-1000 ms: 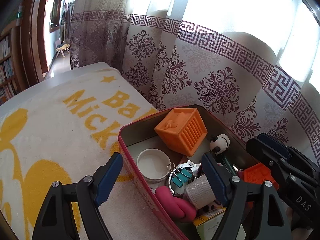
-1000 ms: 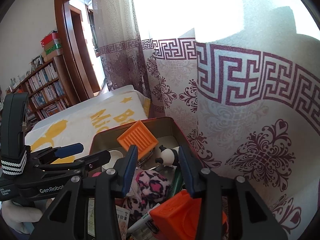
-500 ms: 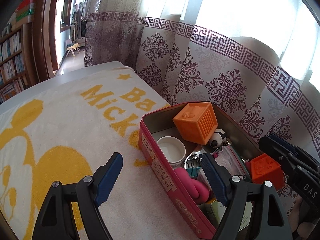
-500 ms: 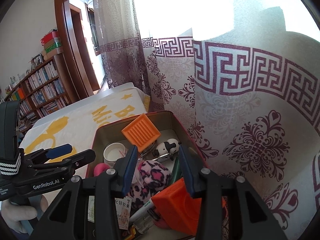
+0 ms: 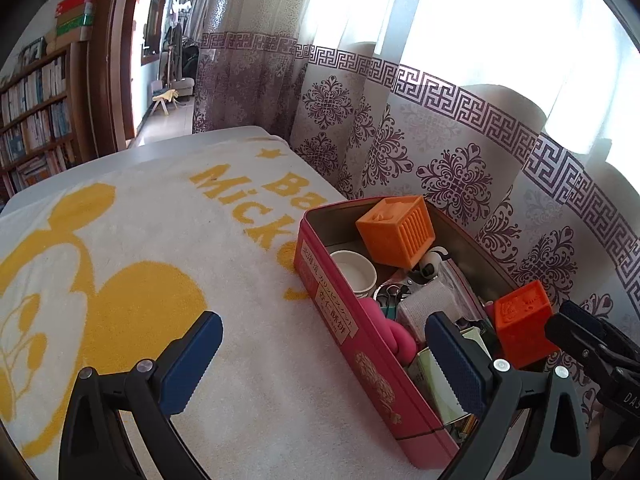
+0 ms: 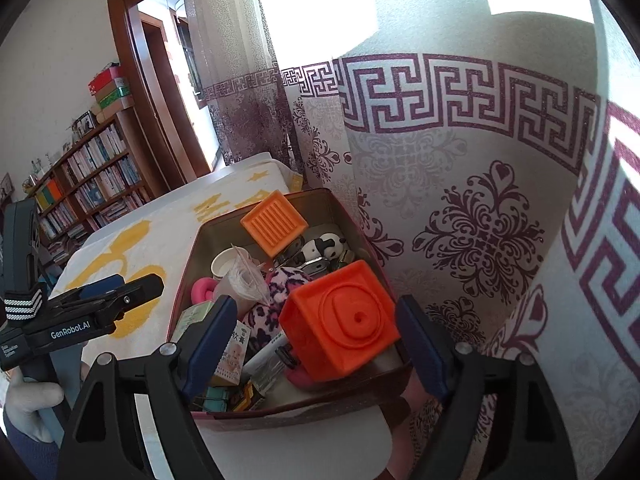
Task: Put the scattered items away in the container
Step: 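Withdraw both tools from the filled red box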
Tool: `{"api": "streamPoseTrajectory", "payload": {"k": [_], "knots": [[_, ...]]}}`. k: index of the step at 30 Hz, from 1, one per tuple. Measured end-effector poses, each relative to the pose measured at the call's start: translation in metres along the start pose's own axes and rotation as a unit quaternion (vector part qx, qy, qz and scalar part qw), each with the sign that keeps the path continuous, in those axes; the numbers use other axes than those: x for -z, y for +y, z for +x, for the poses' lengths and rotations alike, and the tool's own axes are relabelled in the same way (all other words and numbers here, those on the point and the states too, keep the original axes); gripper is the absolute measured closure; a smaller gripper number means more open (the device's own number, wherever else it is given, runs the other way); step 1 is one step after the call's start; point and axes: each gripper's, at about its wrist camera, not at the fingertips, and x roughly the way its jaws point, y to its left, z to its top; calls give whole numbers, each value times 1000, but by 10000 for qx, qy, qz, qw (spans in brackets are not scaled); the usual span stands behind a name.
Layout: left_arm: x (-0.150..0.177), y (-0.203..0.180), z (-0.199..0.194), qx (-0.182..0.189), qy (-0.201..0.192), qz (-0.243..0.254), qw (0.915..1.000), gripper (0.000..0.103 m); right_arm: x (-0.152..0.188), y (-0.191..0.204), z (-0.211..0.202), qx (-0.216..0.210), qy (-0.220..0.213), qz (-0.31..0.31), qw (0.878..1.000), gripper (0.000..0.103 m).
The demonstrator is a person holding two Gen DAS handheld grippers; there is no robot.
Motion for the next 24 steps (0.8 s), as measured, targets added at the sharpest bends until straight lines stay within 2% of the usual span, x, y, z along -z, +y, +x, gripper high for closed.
{"api": "streamPoseTrajectory", "payload": {"k": [2,4,7,10,12,18,24], "knots": [[5,-5,-9,-266,-109,118,9995,1,13,6,-7,13,12,-301,9995,13],[8,-10,-18,-562,-178,149,9981,1,25,14,-15,90,-38,-676,9977,0],[13,-15,-34,-922,-389,115,9949,1,38,31,-25,406,3,-1199,9920,0],[17,-21,-52,-1120,-593,155,9918,1,43,39,-31,376,19,-1288,9910,0],[20,-24,-65,-1145,-763,187,9903,1,42,41,-35,292,-38,-1196,9924,0],[31,-37,-89,-829,-931,413,9913,1,37,51,-45,422,-208,-1040,9935,0],[37,-42,-92,-708,-811,428,9933,1,40,61,-52,826,-293,-1280,9879,0]]}}
